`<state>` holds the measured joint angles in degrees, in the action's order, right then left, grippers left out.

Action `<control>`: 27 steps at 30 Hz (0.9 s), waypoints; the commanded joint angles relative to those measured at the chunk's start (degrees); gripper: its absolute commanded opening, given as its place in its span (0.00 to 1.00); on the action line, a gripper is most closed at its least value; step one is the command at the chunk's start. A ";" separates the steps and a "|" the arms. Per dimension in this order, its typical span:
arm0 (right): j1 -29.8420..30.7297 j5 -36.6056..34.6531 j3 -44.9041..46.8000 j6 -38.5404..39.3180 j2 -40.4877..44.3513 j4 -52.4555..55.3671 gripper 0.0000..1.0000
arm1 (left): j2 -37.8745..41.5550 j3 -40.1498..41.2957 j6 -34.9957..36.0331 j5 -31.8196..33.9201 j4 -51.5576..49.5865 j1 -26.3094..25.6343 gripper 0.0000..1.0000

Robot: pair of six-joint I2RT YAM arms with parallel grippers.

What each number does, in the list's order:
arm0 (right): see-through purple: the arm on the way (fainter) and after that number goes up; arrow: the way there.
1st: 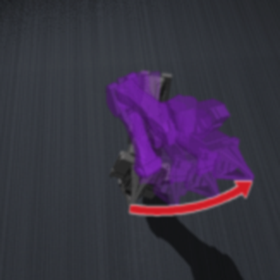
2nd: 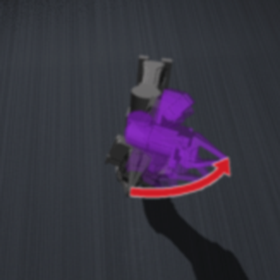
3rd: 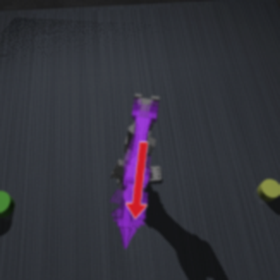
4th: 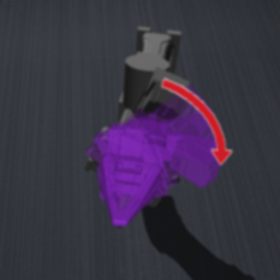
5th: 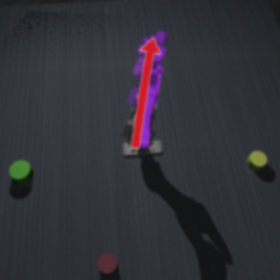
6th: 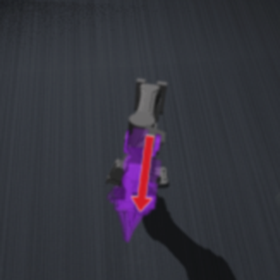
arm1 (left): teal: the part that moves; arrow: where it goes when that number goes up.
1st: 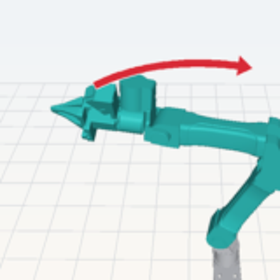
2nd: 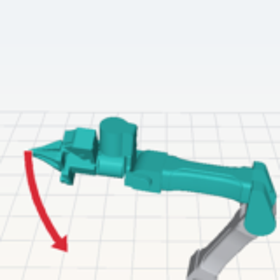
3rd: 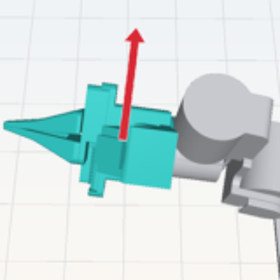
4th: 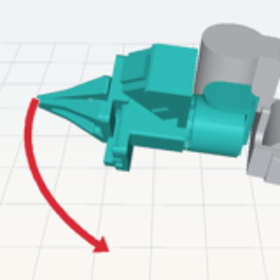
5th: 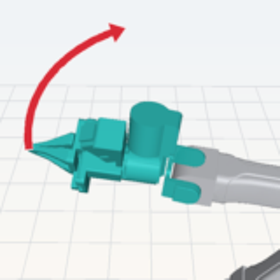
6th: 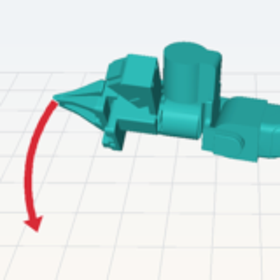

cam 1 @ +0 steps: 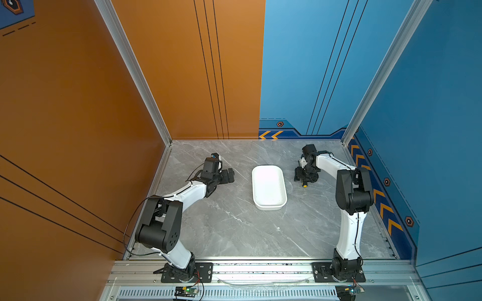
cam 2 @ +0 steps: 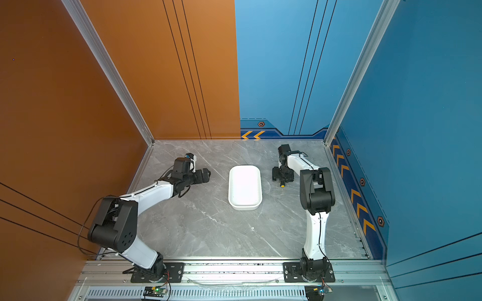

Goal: Put the screwdriver in the bin
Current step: Pick up the screwdriver from the top-right of the table.

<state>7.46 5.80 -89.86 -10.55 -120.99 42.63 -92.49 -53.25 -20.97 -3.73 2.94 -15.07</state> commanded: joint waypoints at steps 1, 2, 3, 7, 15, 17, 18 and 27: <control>0.18 -0.27 0.18 -0.19 -1.40 1.47 0.58 | 0.69 0.91 0.84 0.37 -1.93 -0.31 0.98; 0.18 -0.16 0.39 -0.06 -1.22 1.57 0.57 | 0.60 0.93 0.84 0.36 -1.97 -0.26 0.98; 0.20 -0.25 0.49 -0.01 -0.97 1.57 0.55 | 0.69 0.95 0.77 0.36 -2.06 -0.26 0.98; 0.19 -0.44 1.84 0.01 0.44 1.57 0.51 | 0.86 0.91 0.84 0.38 -2.30 -0.23 0.98; 0.35 -0.53 4.10 0.30 3.57 1.58 0.43 | 0.89 1.08 1.28 1.09 -3.01 -0.22 0.98; 0.33 -0.87 3.99 0.36 3.24 1.56 0.36 | 0.69 1.08 1.13 1.01 -2.95 -0.22 0.98; 0.33 -1.01 3.94 0.40 2.98 1.58 0.30 | 0.69 1.18 1.06 0.86 -2.95 -0.22 0.98; 0.05 -0.30 3.88 -0.20 1.24 1.16 0.04 | 1.49 1.66 1.79 1.79 -3.59 -0.15 0.98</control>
<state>7.51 5.58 -86.70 -10.37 -119.11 42.63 -92.49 -52.40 -20.49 -3.38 0.80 -15.07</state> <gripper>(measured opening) 0.229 0.979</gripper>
